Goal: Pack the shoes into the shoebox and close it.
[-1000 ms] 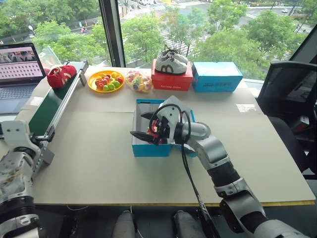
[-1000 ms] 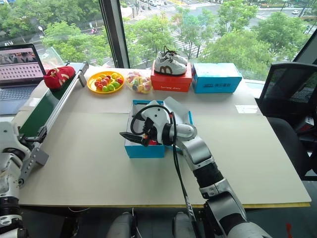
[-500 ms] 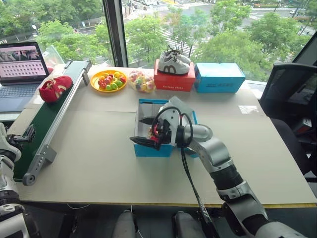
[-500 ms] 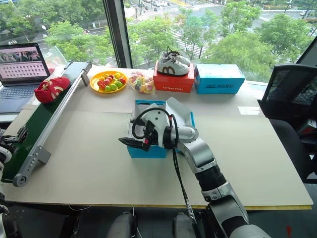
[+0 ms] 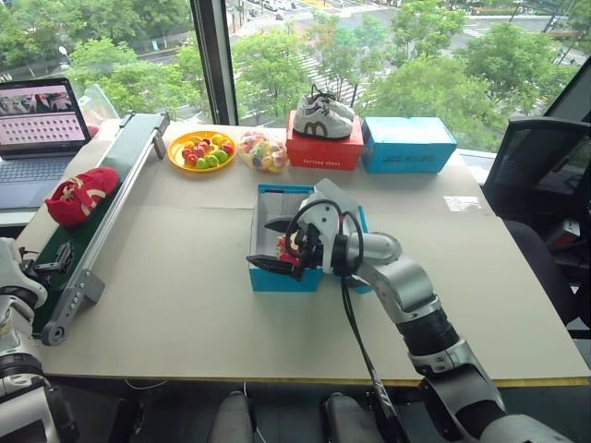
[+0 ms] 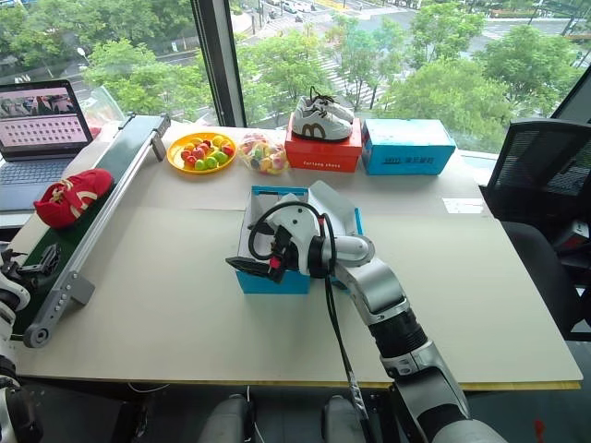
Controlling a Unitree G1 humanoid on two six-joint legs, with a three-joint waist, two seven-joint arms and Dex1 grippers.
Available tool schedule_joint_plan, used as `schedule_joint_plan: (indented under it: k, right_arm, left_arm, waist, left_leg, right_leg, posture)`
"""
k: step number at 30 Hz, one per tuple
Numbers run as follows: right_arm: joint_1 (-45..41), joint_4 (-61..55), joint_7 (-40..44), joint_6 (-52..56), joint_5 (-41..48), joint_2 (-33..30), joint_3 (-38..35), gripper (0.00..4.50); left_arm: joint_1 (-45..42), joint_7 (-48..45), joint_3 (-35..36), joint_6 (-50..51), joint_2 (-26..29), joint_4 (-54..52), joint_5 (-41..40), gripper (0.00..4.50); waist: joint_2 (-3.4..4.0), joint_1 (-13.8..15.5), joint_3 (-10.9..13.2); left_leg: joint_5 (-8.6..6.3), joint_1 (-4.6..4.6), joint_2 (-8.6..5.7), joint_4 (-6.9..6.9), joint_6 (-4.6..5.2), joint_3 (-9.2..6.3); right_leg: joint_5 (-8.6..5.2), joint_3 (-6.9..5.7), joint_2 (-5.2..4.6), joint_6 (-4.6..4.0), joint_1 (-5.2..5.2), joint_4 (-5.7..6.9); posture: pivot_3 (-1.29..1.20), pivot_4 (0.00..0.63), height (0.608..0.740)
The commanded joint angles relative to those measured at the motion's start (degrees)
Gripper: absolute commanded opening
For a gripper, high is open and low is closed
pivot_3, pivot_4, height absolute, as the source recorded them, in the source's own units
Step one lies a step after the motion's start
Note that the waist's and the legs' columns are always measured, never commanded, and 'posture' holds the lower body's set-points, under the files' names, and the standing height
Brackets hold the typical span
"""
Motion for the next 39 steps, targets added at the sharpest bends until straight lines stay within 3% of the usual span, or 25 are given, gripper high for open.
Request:
schedule_joint_plan:
  k: [1,10,13,16,19,24,29,34,39]
  right_arm:
    - [-0.1,-3.0,0.1,-0.1,0.2,-0.3,0.4,4.45]
    - [0.0,-3.1,-0.3,-0.1,0.0,-0.8,0.8,4.45]
    - [0.0,-3.3,-0.3,-0.1,-0.1,-1.1,0.9,4.5]
    - [-0.1,-3.4,-0.4,0.1,-0.2,-1.4,0.9,4.5]
    - [-0.2,-3.6,-0.4,0.3,-0.1,-1.7,0.8,4.5]
    - [-2.3,-3.9,-2.7,7.6,7.3,0.1,-6.3,4.5]
    - [-5.9,-4.1,-7.6,21.2,19.0,3.7,-14.7,4.5]
    - [-10.3,1.1,-20.7,37.3,33.5,11.3,-28.3,4.5]
    - [-12.9,2.8,-28.6,40.5,42.5,13.4,-37.1,4.5]
  left_arm:
    - [0.5,-1.0,0.5,-1.5,1.5,-0.3,-0.6,4.5]
    - [0.3,-2.1,0.6,0.0,1.7,0.2,-1.2,4.5]
    - [0.1,-4.1,0.7,0.9,1.2,0.0,-2.2,3.89]
    - [-0.6,-5.1,0.1,1.6,0.5,-0.4,-2.3,2.75]
    - [-1.5,-6.7,-0.7,4.6,-0.8,-3.5,-3.2,2.4]
    - [0.8,-10.4,-5.1,20.0,-6.1,-31.4,-10.9,2.35]
    - [0.9,-5.3,-10.0,34.6,-11.9,-56.9,-18.6,2.35]
    - [-2.3,-1.1,-15.8,42.1,-17.6,-68.9,-22.3,2.35]
    - [-4.5,-0.1,-18.2,45.6,-19.8,-72.6,-24.3,2.35]
  waist:
    - [0.0,0.0,0.0]
    - [0.0,0.5,0.0]
    - [0.0,0.6,0.0]
    - [0.0,0.6,0.0]
    - [0.0,1.2,0.0]
    - [-0.08,2.5,0.0]
    - [-0.16,2.0,0.0]
    - [-0.11,0.7,0.0]
    - [-0.08,0.7,0.0]
  left_leg:
    - [0.0,0.0,0.0,0.0,0.0,0.0]
    - [0.0,0.0,0.0,0.01,-0.01,0.0]
    - [0.0,0.0,0.01,0.01,-0.01,0.0]
    - [-0.01,0.0,0.01,0.01,-0.01,0.0]
    - [0.0,0.0,0.02,0.01,-0.02,-0.01]
    - [0.04,-0.1,0.1,0.08,-0.13,0.0]
    - [0.3,-0.43,0.19,0.14,0.19,-0.08]
    - [0.36,-0.35,0.19,0.05,0.31,-0.18]
    - [0.41,-0.38,0.16,0.14,0.38,-0.3]
  right_leg:
    - [0.0,0.0,0.0,0.0,0.0,0.0]
    - [0.0,-0.01,0.0,-0.01,0.0,0.01]
    - [-0.01,-0.01,0.0,-0.01,-0.01,0.01]
    - [-0.01,-0.02,0.0,-0.02,0.0,0.01]
    - [-0.02,-0.09,-0.02,-0.03,0.02,0.03]
    - [-0.02,-0.46,-0.14,-0.04,0.06,0.0]
    - [0.01,-0.58,-0.1,-0.05,0.02,0.03]
    - [0.01,-0.57,-0.03,-0.06,0.05,0.1]
    - [0.01,-0.62,-0.02,-0.05,0.11,0.11]
  posture:
    - [0.0,0.15,0.74]
    - [0.0,0.15,0.74]
    - [0.0,0.15,0.74]
    - [0.0,0.15,0.74]
    - [0.0,0.15,0.74]
    - [0.0,0.15,0.74]
    - [0.0,0.15,0.74]
    - [0.0,0.15,0.74]
    - [0.0,0.15,0.74]
